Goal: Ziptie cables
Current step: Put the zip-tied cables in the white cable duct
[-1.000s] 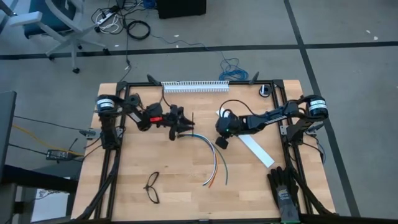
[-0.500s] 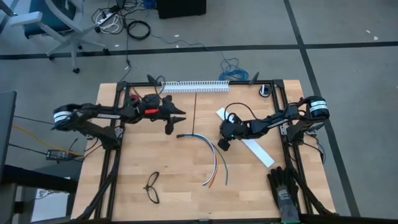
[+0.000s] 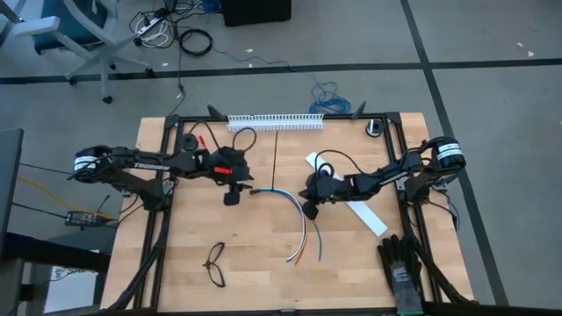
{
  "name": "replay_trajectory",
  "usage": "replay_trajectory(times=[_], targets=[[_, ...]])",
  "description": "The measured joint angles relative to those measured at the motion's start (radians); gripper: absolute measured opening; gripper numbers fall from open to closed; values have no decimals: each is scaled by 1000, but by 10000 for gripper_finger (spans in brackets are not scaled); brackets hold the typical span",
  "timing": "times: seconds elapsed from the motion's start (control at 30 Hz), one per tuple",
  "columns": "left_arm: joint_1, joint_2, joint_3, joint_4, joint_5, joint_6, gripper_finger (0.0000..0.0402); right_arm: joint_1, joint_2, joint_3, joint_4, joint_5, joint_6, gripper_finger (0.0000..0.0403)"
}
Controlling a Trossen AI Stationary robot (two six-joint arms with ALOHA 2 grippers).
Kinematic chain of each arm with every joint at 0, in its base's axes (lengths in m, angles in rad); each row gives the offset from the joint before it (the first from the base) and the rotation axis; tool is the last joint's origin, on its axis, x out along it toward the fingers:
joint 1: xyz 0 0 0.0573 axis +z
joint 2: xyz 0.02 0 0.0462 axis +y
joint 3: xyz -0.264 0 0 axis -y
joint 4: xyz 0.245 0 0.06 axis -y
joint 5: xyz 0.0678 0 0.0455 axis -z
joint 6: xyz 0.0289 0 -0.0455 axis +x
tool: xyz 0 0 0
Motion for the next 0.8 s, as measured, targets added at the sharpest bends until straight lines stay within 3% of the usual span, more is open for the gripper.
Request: replay_trajectory(times=[0.4, 0.67, 0.8], targets=[[-59, 207, 0, 50, -64, -68, 142, 21, -1, 4, 76, -47, 72, 83], [-60, 221, 0, 132, -63, -135, 142, 46, 17, 5, 109, -17, 82, 111], [-60, 222, 0, 110, -62, -145, 142, 56, 90, 25, 140, 18, 135, 111]])
